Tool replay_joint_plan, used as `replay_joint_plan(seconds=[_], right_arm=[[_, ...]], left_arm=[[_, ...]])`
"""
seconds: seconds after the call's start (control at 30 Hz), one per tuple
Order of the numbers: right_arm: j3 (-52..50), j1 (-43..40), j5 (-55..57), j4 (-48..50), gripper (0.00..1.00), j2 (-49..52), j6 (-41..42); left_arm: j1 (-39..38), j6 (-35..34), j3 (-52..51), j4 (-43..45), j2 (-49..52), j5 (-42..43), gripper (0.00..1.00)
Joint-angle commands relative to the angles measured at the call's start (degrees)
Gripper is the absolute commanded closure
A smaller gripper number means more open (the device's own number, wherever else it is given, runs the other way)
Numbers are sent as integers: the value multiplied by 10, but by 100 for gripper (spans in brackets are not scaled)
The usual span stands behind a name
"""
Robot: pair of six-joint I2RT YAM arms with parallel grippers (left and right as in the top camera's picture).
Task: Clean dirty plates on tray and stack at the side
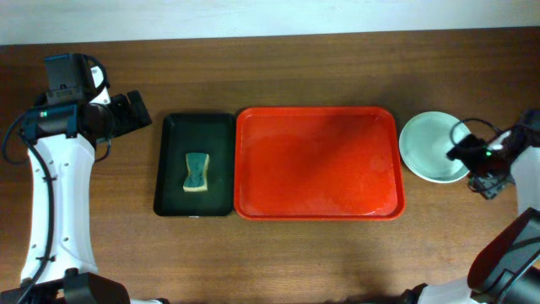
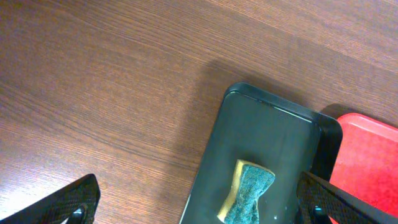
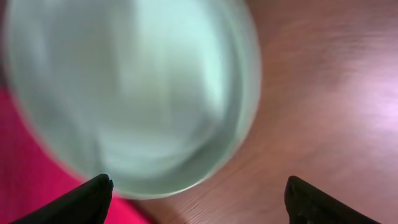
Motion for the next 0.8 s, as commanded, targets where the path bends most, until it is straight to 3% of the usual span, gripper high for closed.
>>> replay_joint_plan(seconds=[0.0, 0.2, 0.37, 0.77], right_arm=[[-2, 76, -38, -8, 9, 5, -91], [-2, 224, -37, -10, 4, 5, -173], [-2, 306, -36, -26, 4, 5, -191], [-2, 336, 9, -29, 1, 5, -197]], left_arm=[[2, -7, 3, 1, -4, 2, 1], [2, -7, 3, 1, -4, 2, 1], [2, -7, 3, 1, -4, 2, 1], [2, -7, 3, 1, -4, 2, 1]])
